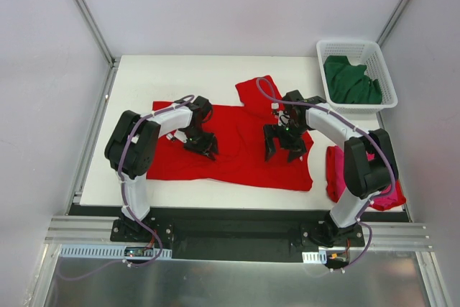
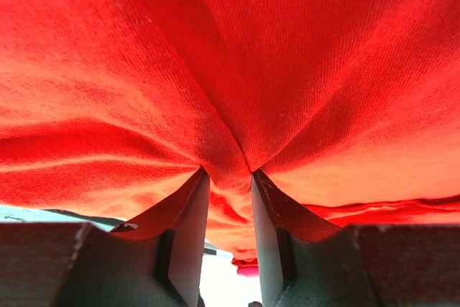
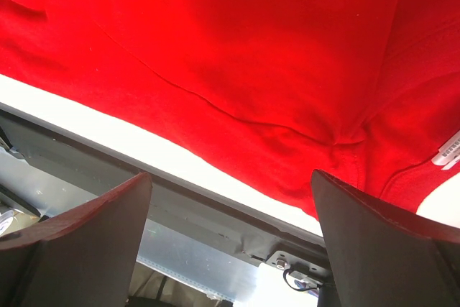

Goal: Fold and stack the t-shirts

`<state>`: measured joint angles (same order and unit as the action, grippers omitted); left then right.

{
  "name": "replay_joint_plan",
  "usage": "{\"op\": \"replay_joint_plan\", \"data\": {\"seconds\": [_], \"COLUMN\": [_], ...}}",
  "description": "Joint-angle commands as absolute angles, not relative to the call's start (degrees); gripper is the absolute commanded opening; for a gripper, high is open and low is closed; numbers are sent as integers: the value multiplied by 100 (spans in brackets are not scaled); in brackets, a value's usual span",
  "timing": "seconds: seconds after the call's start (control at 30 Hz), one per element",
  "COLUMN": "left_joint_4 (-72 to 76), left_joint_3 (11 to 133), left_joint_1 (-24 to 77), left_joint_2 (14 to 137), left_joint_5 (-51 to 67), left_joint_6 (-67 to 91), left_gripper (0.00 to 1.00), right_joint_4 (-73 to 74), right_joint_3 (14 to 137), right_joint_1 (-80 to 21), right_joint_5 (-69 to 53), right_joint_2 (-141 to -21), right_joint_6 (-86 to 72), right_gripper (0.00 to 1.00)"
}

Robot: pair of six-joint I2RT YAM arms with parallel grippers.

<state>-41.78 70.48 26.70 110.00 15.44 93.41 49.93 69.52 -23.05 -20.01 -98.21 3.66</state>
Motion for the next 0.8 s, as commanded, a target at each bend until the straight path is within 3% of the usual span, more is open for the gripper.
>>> {"op": "replay_joint_plan", "data": {"seconds": [0.0, 0.77], "left_joint_4": [-4333, -4333], "left_joint_3": [6996, 7058], "left_joint_1": [2584, 2522], "left_joint_2": [10670, 10749], "left_joint_5": [1529, 1573], "left_joint_6": [9290, 9246], "left_gripper": [30, 24], "right_joint_4": [5133, 5124], "right_joint_3": [7146, 7137], "right_joint_1": [-2268, -2276], "right_joint_5": [-2074, -2074], "right_joint_2": [-9791, -9800], "right_joint_6": [422, 448], "right_gripper": [96, 96]}}
